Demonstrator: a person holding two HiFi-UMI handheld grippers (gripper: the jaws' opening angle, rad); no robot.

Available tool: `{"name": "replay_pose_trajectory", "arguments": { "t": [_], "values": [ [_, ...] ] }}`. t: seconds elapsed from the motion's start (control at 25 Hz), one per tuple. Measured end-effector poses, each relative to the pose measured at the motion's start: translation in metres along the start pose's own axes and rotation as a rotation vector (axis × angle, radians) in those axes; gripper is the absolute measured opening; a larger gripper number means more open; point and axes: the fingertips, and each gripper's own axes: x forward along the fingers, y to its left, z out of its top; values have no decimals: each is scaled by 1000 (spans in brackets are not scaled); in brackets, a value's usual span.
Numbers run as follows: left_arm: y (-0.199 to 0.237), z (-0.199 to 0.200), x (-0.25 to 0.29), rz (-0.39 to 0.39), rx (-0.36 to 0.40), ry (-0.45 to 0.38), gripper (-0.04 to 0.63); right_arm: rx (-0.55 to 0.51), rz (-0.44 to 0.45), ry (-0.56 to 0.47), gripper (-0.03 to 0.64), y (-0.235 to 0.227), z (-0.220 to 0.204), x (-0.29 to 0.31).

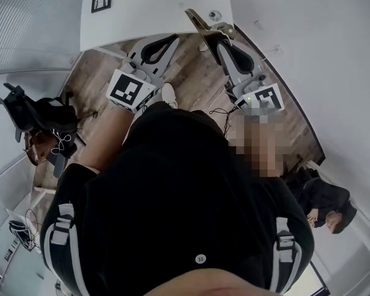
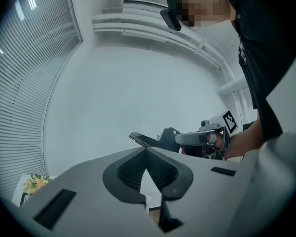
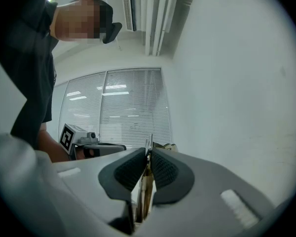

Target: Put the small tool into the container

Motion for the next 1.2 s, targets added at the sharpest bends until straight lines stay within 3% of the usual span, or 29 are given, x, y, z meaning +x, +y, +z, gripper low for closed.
{"name": "replay_pose_trajectory", "arguments": {
  "t": [0.56, 1.2],
  "values": [
    [60, 1, 27, -22, 3, 19, 8, 3, -20, 32, 42, -34, -7, 53],
    [123, -7, 102, 82, -1, 29, 8, 4, 65, 46, 43, -128, -11, 116]
  ]
}}
